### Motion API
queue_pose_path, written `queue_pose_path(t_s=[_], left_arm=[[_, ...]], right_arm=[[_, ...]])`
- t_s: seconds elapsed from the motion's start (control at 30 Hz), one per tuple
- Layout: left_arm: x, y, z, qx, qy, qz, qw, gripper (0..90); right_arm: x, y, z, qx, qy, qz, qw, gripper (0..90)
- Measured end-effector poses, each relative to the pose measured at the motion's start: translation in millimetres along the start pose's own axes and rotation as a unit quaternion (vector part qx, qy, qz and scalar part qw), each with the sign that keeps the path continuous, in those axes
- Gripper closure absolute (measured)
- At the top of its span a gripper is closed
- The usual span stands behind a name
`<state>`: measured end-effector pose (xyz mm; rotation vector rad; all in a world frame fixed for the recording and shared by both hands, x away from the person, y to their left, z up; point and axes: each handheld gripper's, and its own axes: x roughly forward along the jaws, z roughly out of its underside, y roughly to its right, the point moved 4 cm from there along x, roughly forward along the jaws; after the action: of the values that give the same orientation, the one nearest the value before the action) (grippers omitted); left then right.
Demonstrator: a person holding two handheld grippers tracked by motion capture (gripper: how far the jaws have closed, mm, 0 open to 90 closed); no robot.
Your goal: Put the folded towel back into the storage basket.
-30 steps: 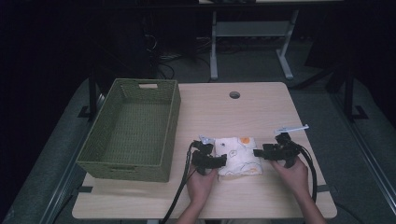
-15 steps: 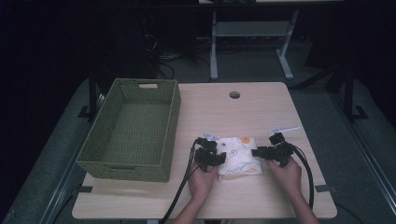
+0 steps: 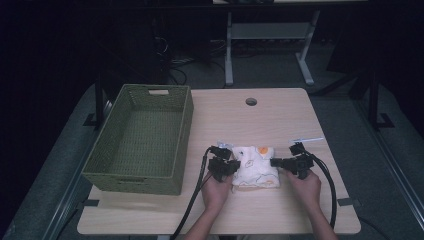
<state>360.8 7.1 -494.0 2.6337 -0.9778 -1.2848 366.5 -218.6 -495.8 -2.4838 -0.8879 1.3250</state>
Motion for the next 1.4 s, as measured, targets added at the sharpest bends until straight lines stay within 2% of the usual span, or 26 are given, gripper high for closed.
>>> queue_pose_path(t_s=[0.17, 0.53, 0.73, 0.93, 1.03, 1.13, 1.2, 1.3, 1.4], left_arm=[[-6.5, 0.1, -4.9, -0.007, 0.011, 0.014, 0.9998, 84.9], [-25.3, 2.9, -16.4, 0.000, 0.031, 0.027, 0.9991, 85.2], [-40.2, 7.1, -26.8, 0.008, 0.045, 0.033, 0.9984, 85.2], [-54.8, 9.4, -37.4, 0.018, 0.053, 0.038, 0.9977, 85.1], [-63.0, 11.0, -42.9, 0.021, 0.059, 0.042, 0.9972, 85.1], [-67.0, 10.4, -46.5, 0.025, 0.062, 0.039, 0.9970, 85.1], [-64.1, 8.8, -46.5, 0.023, 0.060, 0.038, 0.9972, 85.1], [-53.5, 7.5, -42.1, 0.019, 0.049, 0.038, 0.9979, 85.0], [-41.5, 5.6, -36.4, 0.012, 0.035, 0.040, 0.9985, 84.8]], right_arm=[[-6.2, -0.1, 0.7, 0.015, 0.015, -0.019, 0.9996, 86.6], [-27.7, -10.7, -8.3, 0.019, 0.052, -0.056, 0.9969, 86.8], [-38.7, -19.0, -14.9, 0.022, 0.073, -0.081, 0.9938, 86.8], [-48.5, -26.7, -22.9, 0.019, 0.085, -0.091, 0.9920, 86.8], [-54.4, -32.7, -28.8, 0.019, 0.097, -0.103, 0.9898, 86.8], [-58.4, -36.6, -33.5, 0.014, 0.100, -0.100, 0.9899, 86.8], [-59.8, -38.2, -36.6, 0.014, 0.102, -0.100, 0.9896, 86.9], [-56.9, -34.9, -35.6, 0.011, 0.092, -0.089, 0.9917, 86.9], [-49.8, -24.5, -30.2, 0.014, 0.075, -0.068, 0.9948, 86.9]])
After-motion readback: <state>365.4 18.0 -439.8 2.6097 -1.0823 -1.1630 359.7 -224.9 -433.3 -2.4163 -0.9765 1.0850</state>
